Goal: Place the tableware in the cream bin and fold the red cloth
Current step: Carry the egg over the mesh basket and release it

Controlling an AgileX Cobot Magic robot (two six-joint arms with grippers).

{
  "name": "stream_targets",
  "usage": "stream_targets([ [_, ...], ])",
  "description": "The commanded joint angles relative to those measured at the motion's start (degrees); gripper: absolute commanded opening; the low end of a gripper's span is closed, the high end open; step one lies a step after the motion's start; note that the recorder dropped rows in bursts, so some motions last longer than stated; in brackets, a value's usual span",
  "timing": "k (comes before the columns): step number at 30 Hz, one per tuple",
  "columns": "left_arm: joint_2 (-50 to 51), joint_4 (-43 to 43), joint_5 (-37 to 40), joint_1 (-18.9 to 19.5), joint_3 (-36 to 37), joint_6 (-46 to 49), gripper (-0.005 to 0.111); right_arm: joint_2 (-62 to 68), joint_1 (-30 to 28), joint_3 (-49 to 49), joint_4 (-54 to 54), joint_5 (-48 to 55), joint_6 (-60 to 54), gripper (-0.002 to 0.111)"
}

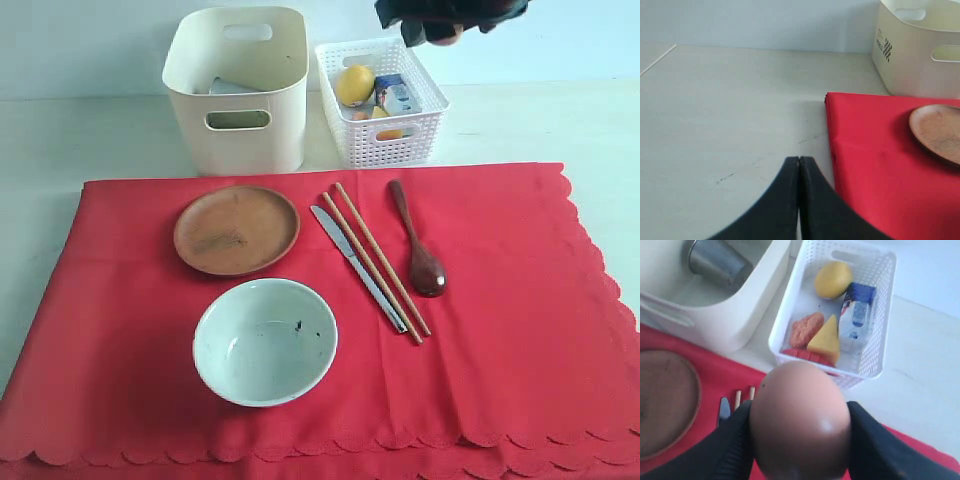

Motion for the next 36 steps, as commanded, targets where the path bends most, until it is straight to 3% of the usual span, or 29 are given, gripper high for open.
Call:
stream_targets([
  [1, -0.38, -0.27, -0.67, 0.11, -0.04, 0.12, 0.000, 5.27, -2.54, -7.63, 0.04, 0.67, -0.55, 0.000],
  [10, -0.38, -0.27, -0.67, 0.11, -0.04, 0.12, 0.000, 19.43, -7.31, -22.14, 9.64, 1.44, -7.95, 0.000],
  [22, -0.38, -0.27, -0.67, 0.11, -0.04, 0.12, 0.000, 40.60, -7.92, -40.26, 10.47, 3.41, -8.00, 0.000],
  [30, -0.38, -0.27, -0.67, 0.11, -0.04, 0.12, 0.000, 49.13, -7.92, -47.08, 10.47, 3.99, -8.00, 0.000],
  [33, -0.38, -0.27, -0.67, 0.11, -0.04, 0.12, 0.000, 50.13, -7.92, -47.78, 10.95, 3.39, -9.55, 0.008],
  [36, -0.38, -0.27, -0.67, 0.11, -0.04, 0.12, 0.000, 50.25, -7.81, -47.76, 10.95, 2.49, -9.65, 0.025],
])
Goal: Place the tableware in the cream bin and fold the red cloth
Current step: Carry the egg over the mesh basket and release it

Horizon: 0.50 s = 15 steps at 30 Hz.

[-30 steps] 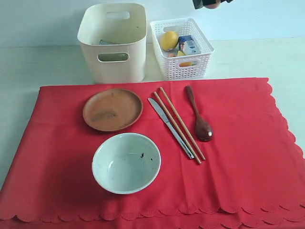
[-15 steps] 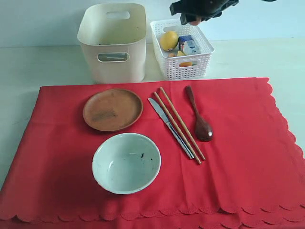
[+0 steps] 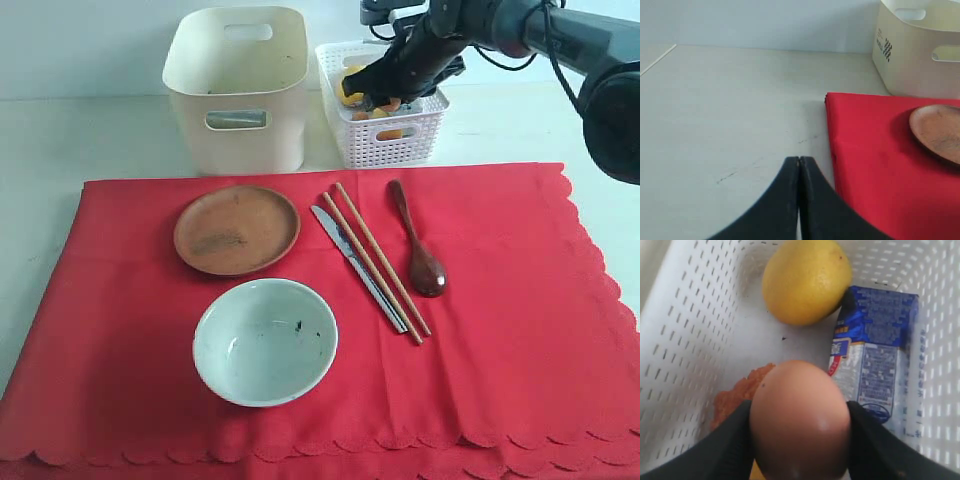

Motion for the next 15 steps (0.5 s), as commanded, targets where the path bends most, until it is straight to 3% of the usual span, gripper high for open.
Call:
stream_targets([
  [1, -0.38, -0.27, -0.67, 0.11, -0.04, 0.12, 0.000, -0.08, -0.11, -0.89, 0.27, -1.91, -0.98, 0.032],
  [7, -0.38, -0.27, -0.67, 0.11, -0.04, 0.12, 0.000, -0.68, -0.11, -0.89, 0.27, -1.44, -0.87, 0.068],
  [15, -0.38, -0.27, -0.67, 0.11, -0.04, 0.12, 0.000, -5.87, -0.11, -0.89, 0.06, 2.98, -0.87, 0.073],
])
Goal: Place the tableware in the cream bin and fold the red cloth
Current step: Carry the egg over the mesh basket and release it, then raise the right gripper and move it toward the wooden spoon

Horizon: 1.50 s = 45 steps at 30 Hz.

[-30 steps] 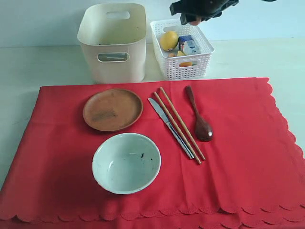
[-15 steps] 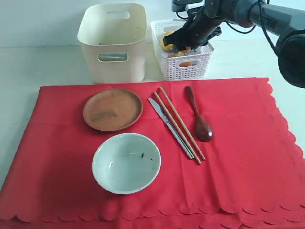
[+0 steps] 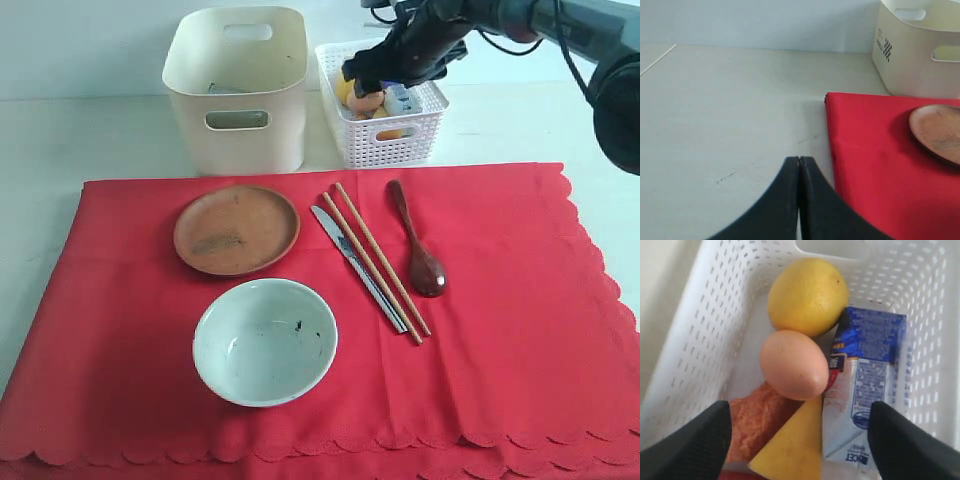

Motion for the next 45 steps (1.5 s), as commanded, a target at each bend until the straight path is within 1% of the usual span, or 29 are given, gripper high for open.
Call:
stream_targets([
  [1, -0.38, -0.27, -0.67, 0.11, -0.04, 0.12, 0.000, -4.40, -0.11, -0.54, -0.61, 2.88, -0.39, 0.073],
  [12, -0.38, -0.27, -0.67, 0.11, -0.04, 0.12, 0.000, -16.23, -0.11, -0.54, -1.21, 14.33, 0.29, 0.064],
  [23, -0.38, -0.27, -0.67, 0.11, -0.04, 0.12, 0.000, -27.90, -0.11, -0.54, -1.24, 26.89, 4.26, 0.055],
  [42, -0.38, -0.27, -0.67, 0.11, -0.04, 0.12, 0.000, -48.11, -0.11, -0.19, -0.86, 26.89, 6.13, 0.055],
  [45, -0.38, -0.27, -0.67, 0.11, -0.04, 0.12, 0.000, -51.30, -0.11, 1.95, -0.86, 26.89, 6.13, 0.055],
])
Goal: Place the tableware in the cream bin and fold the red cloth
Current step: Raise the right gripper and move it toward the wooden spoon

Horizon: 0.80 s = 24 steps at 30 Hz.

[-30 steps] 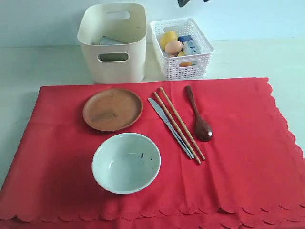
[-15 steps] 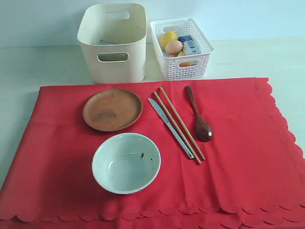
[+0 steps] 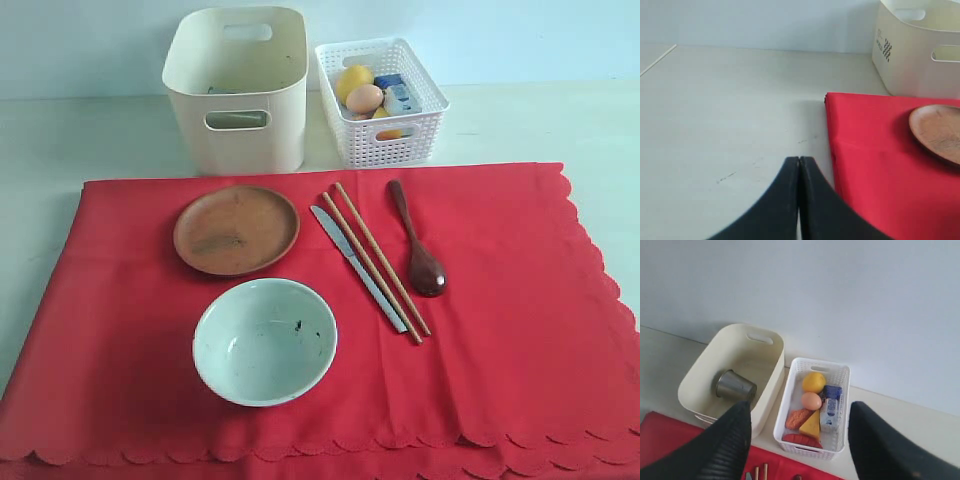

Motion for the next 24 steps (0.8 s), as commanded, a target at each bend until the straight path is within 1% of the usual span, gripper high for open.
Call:
stream_targets([
  [1, -0.38, -0.27, -0.67, 0.11, -0.04, 0.12, 0.000, -5.09, -0.11, 3.01, 0.00, 0.12, 0.28, 0.055],
  [4, -0.38, -0.27, -0.67, 0.11, -0.04, 0.12, 0.000, -10.42, -0.11, 10.37, 0.00, 0.12, 0.28, 0.055],
  [5, -0.38, -0.27, -0.67, 0.11, -0.04, 0.12, 0.000, -12.98, -0.11, 14.95, 0.00, 0.12, 0.28, 0.055],
  [12, -0.38, -0.27, -0.67, 0.11, -0.04, 0.12, 0.000, -22.94, -0.11, 35.87, 0.00, 0.12, -0.63, 0.055],
  [18, -0.38, -0.27, -0.67, 0.11, -0.04, 0.12, 0.000, -23.38, -0.11, 49.63, 1.86, 0.12, -1.94, 0.055],
  [24, -0.38, -0.27, -0.67, 0.11, -0.04, 0.12, 0.000, -18.54, -0.11, 54.93, 5.19, -2.42, -3.42, 0.055],
])
